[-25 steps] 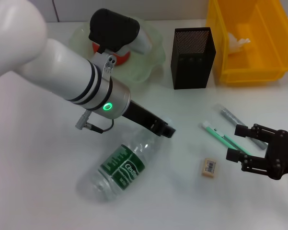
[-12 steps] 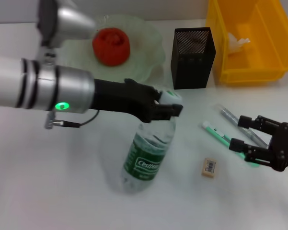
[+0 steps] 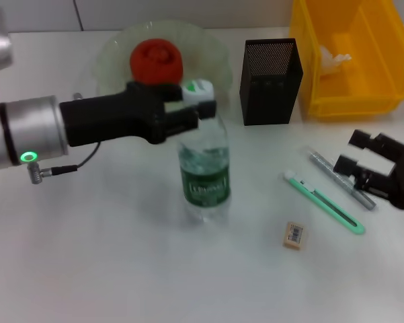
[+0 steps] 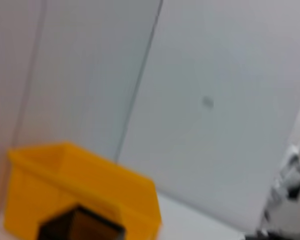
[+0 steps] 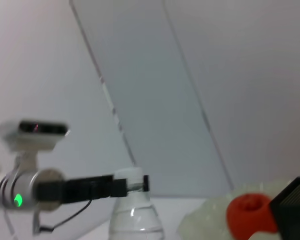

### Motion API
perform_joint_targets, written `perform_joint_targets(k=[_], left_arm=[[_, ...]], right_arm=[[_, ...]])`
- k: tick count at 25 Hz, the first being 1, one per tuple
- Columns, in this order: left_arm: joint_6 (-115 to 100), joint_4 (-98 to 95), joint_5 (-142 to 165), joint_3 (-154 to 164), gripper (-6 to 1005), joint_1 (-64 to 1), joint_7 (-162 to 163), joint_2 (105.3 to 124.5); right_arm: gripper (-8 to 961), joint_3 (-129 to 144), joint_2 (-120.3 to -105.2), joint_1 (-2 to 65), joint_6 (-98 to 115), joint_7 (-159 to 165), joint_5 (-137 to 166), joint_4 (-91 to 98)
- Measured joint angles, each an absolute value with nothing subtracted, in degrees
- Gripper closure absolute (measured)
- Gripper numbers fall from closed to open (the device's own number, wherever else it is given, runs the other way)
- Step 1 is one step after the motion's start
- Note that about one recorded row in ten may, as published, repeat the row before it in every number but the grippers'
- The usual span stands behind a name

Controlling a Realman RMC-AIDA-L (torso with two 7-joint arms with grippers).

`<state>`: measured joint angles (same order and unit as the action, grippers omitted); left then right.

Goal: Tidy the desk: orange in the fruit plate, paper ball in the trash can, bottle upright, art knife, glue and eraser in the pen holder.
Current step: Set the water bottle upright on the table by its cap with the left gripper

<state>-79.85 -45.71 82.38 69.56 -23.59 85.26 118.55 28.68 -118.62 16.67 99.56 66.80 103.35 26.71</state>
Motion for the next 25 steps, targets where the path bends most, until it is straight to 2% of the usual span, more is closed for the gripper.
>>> perform_joint_targets(k=[4, 15, 25], left_arm=[[-80.87, -38.34, 75.18, 68.54, 527, -23.64, 71.93, 118.62], [-80.43, -21.08, 59.87, 69.03, 512, -25.17, 39.3, 119.09], [-78.88, -17.28, 59.3, 69.21, 498, -26.46, 35.11, 119.17]], right_arm=[[167, 24.65, -119.07, 17.01, 99.61, 66.54, 103.17, 25.47], [167, 21.36, -119.09, 18.29, 99.42, 62.99, 101.58, 19.95], [167, 21.09, -119.09, 18.31, 99.5, 62.82, 101.23, 19.21]])
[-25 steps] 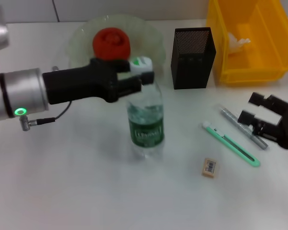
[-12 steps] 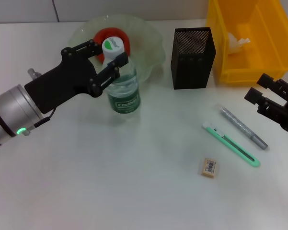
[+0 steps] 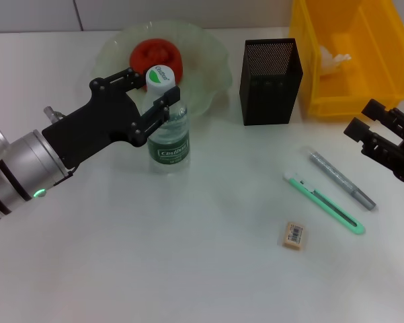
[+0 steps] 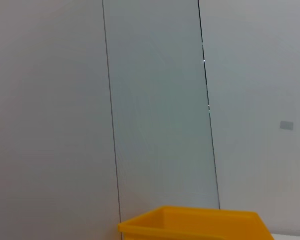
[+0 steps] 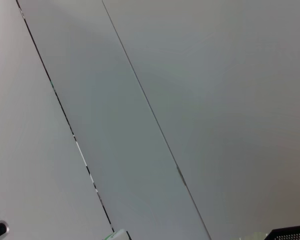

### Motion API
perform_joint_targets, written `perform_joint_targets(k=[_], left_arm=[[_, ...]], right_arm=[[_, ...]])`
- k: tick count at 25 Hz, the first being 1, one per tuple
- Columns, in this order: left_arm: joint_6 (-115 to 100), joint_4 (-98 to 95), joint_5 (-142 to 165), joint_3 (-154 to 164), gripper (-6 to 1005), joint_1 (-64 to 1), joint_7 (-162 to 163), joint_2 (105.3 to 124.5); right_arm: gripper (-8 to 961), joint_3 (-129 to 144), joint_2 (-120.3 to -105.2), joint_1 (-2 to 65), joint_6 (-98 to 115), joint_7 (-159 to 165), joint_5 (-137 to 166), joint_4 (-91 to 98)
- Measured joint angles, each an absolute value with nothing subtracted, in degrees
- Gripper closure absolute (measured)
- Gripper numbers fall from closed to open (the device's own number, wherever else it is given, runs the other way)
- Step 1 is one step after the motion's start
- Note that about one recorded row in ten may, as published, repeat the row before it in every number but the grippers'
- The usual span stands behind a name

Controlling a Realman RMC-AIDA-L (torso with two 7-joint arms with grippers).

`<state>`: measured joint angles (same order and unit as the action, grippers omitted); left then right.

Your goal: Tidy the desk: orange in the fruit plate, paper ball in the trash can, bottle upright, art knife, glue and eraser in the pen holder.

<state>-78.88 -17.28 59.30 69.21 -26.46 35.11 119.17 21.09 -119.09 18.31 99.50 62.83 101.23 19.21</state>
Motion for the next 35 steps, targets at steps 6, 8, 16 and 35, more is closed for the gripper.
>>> perform_joint_targets(k=[6, 8, 16, 35], left_arm=[[-78.88, -16.51, 58.02, 69.2, 489, -26.46, 35.14, 119.18], [-78.94, -16.13, 57.26, 69.17, 486, -26.29, 34.86, 119.17], [-84.73, -16.17, 55.51, 68.55, 289, -24.85, 36.4, 118.92], [-98.8, -28.14, 83.2, 68.6, 202, -20.28, 62.04, 111.66]], right_arm=[[167, 21.09, -119.09, 18.38, 99.37, 62.82, 101.19, 19.18], [167, 21.09, -119.09, 18.38, 99.38, 62.82, 101.16, 19.18], [167, 21.0, -118.98, 18.48, 100.66, 63.49, 101.16, 19.72], [168, 41.19, -116.13, 23.34, 109.5, 126.48, 121.53, 91.98]])
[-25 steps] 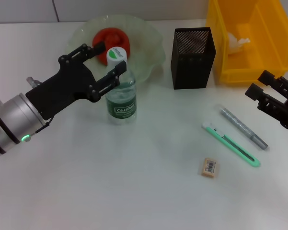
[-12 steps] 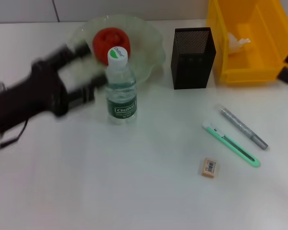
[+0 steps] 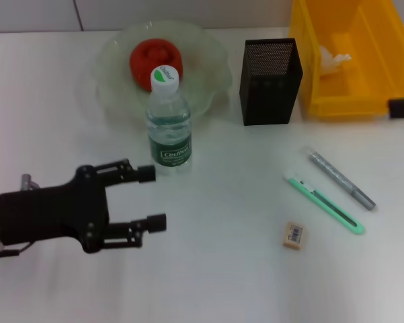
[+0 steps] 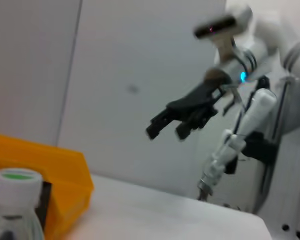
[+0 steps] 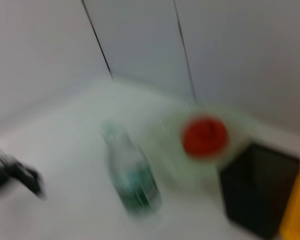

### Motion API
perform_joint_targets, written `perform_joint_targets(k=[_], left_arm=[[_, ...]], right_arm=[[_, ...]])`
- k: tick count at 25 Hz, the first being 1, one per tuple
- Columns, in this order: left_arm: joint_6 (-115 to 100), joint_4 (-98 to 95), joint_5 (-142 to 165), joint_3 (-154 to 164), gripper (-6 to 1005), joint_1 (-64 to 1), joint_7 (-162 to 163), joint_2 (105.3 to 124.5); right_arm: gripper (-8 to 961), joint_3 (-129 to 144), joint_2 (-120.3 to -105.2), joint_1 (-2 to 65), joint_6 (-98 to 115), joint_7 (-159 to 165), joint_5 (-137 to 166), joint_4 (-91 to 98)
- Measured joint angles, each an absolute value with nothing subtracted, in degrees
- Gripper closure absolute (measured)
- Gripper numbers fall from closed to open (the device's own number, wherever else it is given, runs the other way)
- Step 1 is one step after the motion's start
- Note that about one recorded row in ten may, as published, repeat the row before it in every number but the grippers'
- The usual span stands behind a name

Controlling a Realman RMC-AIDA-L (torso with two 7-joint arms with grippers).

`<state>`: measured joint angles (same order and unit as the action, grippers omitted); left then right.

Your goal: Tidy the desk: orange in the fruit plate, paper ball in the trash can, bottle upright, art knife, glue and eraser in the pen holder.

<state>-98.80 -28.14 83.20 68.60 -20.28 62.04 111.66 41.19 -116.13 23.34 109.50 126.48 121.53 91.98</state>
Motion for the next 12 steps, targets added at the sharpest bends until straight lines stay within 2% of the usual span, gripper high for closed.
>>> perform_joint_targets(k=[3, 6, 12], left_arm=[[-98.18, -28.26, 85.21, 68.79, 202, -20.63, 62.54, 111.94], [-97.75, -28.28, 85.41, 68.89, 202, -20.67, 63.03, 111.98], [-96.09, -28.24, 85.8, 69.15, 202, -20.66, 63.15, 112.51]], right_arm=[[168, 51.85, -117.04, 26.14, 109.61, 135.72, 133.69, 100.64], [168, 63.67, -119.09, 30.55, 109.46, 142.08, 147.96, 102.35], [168, 73.99, -119.27, 33.83, 100.3, 146.0, 153.46, 89.97]])
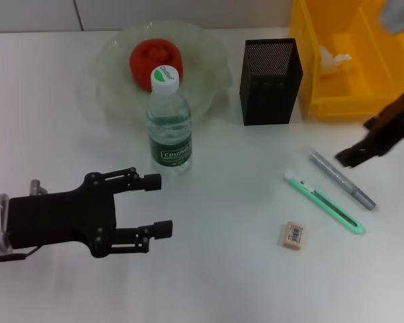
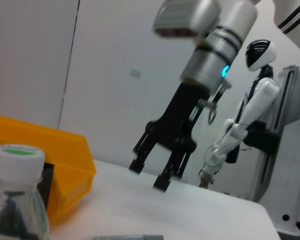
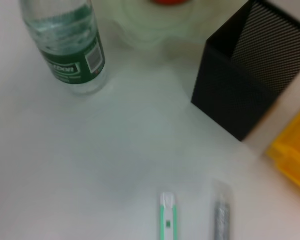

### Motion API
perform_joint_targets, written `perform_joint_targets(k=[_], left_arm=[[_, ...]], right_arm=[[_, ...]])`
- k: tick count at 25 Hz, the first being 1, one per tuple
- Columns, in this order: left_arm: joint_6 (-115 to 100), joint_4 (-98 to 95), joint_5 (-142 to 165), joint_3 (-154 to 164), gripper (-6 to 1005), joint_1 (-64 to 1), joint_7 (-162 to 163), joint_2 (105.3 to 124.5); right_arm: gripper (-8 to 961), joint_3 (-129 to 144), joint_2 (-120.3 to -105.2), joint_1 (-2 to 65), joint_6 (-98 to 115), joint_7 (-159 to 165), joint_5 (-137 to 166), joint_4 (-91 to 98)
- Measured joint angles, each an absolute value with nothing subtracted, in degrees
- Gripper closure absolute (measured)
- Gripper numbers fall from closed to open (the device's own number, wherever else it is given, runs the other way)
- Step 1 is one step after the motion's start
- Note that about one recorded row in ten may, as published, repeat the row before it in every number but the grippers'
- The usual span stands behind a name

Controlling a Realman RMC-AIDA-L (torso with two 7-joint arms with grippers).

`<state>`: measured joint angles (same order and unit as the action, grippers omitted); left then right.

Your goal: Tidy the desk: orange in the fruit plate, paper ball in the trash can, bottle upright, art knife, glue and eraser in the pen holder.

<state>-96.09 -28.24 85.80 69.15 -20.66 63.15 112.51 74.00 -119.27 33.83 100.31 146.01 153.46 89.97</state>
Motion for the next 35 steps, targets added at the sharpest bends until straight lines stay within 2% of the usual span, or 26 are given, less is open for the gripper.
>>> perform_joint_targets(k=[7, 14, 25, 30, 35], left_arm=[[-94.25, -28.18, 87.49, 68.66, 202, -21.18, 64.59, 113.34], [-93.11, -28.14, 87.61, 69.17, 202, -21.47, 64.61, 113.49], [-91.41, -27.95, 87.63, 69.17, 202, -21.55, 64.48, 113.94], [-90.51, -27.95, 87.63, 69.17, 202, -21.71, 64.48, 114.07], [-90.09, -27.95, 87.63, 69.12, 202, -21.79, 64.49, 114.14]], right_arm=[[168, 80.45, -119.34, 38.83, 86.91, 144.5, 152.54, 70.36], [168, 84.98, -119.43, 39.3, 83.04, 144.49, 150.32, 67.33], [346, 86.73, -119.62, 40.88, 77.8, 145.07, 149.7, 60.5], [590, 86.69, -119.62, 41.02, 76.9, 145.19, 149.21, 59.79], [696, 86.27, -119.61, 41.04, 77.07, 145.24, 148.98, 59.76]])
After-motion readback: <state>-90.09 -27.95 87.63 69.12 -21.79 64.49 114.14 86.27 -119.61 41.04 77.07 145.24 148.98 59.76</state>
